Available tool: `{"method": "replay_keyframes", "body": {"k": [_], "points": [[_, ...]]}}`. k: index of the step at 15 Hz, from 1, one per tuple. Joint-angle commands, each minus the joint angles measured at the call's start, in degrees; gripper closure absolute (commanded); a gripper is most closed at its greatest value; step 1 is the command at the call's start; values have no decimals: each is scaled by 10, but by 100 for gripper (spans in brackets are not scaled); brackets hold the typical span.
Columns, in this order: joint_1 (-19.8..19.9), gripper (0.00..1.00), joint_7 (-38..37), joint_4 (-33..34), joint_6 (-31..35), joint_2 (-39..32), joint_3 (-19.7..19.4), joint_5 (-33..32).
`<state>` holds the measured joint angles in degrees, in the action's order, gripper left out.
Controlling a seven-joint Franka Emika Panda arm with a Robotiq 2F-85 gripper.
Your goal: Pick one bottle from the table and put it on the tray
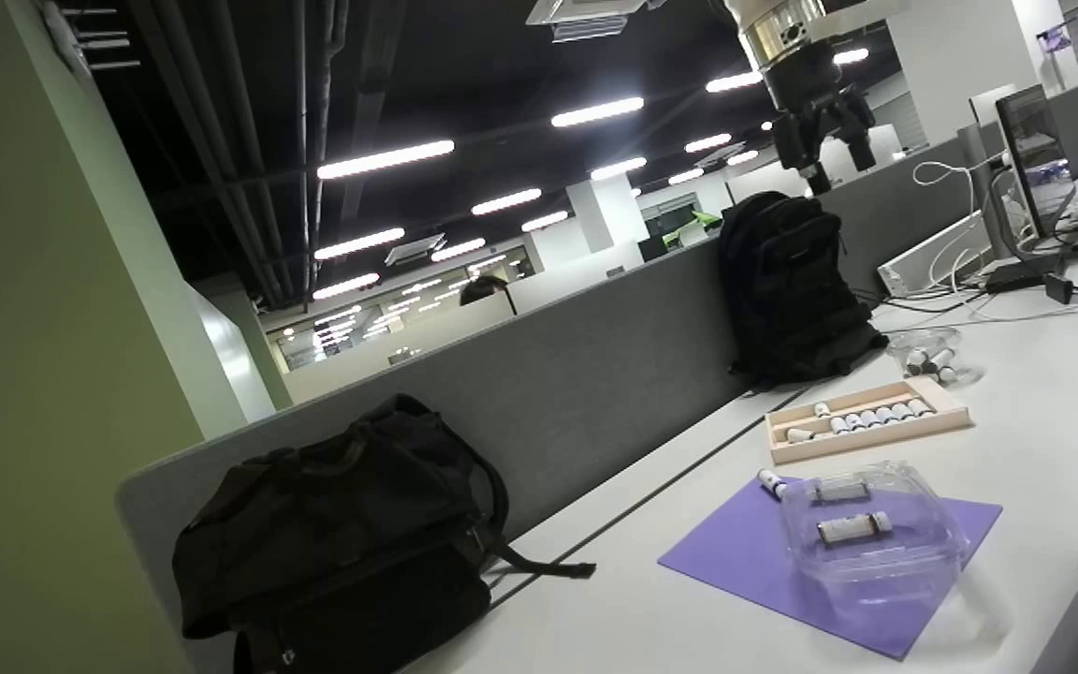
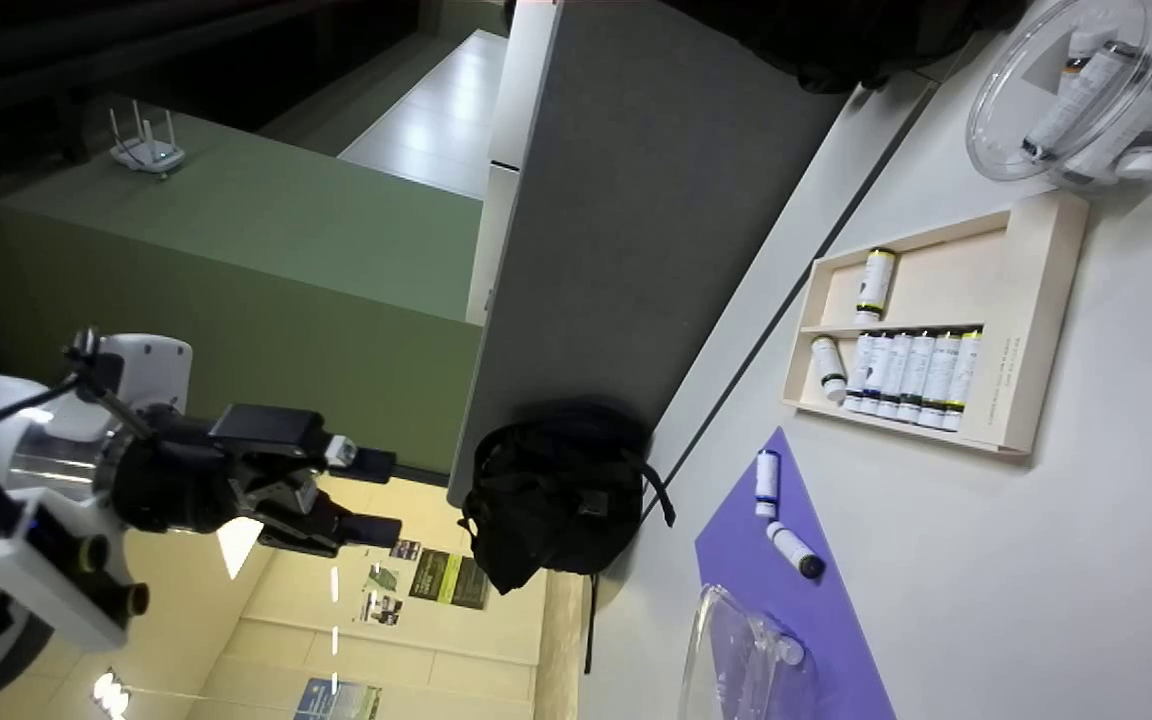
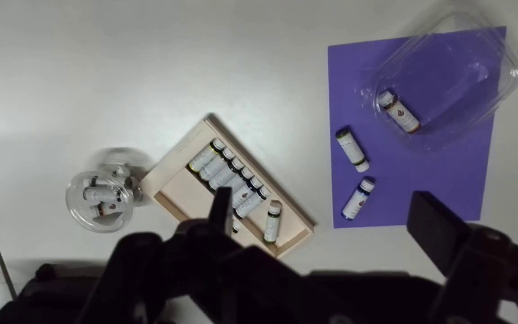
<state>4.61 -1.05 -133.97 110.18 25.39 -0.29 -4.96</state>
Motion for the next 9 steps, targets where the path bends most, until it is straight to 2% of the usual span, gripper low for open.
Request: {"method": "replay_keyframes", "body": {"k": [1, 5, 7, 9], "points": [[-38, 0, -71, -23, 104, -63, 45, 18], [-85, 0, -164, -22, 209, -167, 104, 60], [-104, 0, -235, -11, 294, -233, 134, 46], [-123, 0, -322, 7, 390, -304, 150, 0]]}}
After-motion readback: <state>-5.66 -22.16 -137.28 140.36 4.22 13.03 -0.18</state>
